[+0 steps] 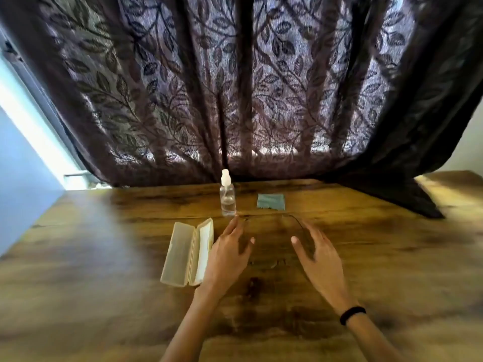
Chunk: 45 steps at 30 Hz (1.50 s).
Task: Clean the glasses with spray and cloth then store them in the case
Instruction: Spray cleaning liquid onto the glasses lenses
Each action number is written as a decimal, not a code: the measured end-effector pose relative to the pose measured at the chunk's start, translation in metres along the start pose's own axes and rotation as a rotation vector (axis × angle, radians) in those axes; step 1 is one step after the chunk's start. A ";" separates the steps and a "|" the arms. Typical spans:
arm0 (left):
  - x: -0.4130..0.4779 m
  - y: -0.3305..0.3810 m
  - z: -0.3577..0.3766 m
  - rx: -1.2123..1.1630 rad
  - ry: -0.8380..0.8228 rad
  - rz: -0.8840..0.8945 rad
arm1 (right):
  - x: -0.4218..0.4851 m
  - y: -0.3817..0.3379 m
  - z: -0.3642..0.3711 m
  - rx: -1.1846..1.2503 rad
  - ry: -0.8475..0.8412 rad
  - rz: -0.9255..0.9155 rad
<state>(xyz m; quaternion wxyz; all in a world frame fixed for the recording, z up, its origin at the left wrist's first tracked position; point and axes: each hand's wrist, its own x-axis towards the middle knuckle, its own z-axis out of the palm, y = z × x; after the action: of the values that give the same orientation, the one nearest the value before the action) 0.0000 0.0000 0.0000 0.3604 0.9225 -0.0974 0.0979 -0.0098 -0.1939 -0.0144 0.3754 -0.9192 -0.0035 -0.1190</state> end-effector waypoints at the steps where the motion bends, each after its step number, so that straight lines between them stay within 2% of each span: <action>1: 0.000 -0.001 0.001 -0.029 0.017 -0.022 | -0.001 0.002 0.000 0.054 0.015 0.042; 8: -0.010 -0.002 0.011 -0.097 0.093 -0.158 | -0.003 0.009 -0.002 0.292 0.090 0.181; 12: -0.014 -0.005 0.016 -0.092 0.087 -0.203 | -0.001 0.012 -0.005 0.327 0.121 0.218; 21: -0.020 -0.004 0.015 -0.261 0.064 -0.315 | -0.011 0.009 -0.008 0.528 0.082 0.321; 26: -0.025 -0.002 0.004 -0.408 0.084 -0.255 | -0.015 0.005 -0.014 0.689 0.088 0.360; 34: -0.024 -0.001 -0.009 -0.404 0.061 -0.111 | -0.016 -0.007 -0.033 0.952 0.083 0.365; 38: -0.022 0.000 -0.014 -0.302 0.096 -0.009 | -0.012 -0.013 -0.041 1.041 0.074 0.333; 42: -0.016 0.003 -0.023 -0.097 0.169 0.175 | -0.004 -0.019 -0.050 1.103 0.039 0.315; 45: -0.010 0.003 -0.031 0.031 0.180 0.235 | 0.002 -0.022 -0.055 1.142 0.030 0.327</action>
<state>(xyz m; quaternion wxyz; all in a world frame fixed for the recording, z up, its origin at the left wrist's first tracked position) -0.0135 0.0195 0.0219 0.3396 0.8977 -0.1705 0.2230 -0.0215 -0.2161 0.0389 0.8239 -0.5586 0.0802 -0.0520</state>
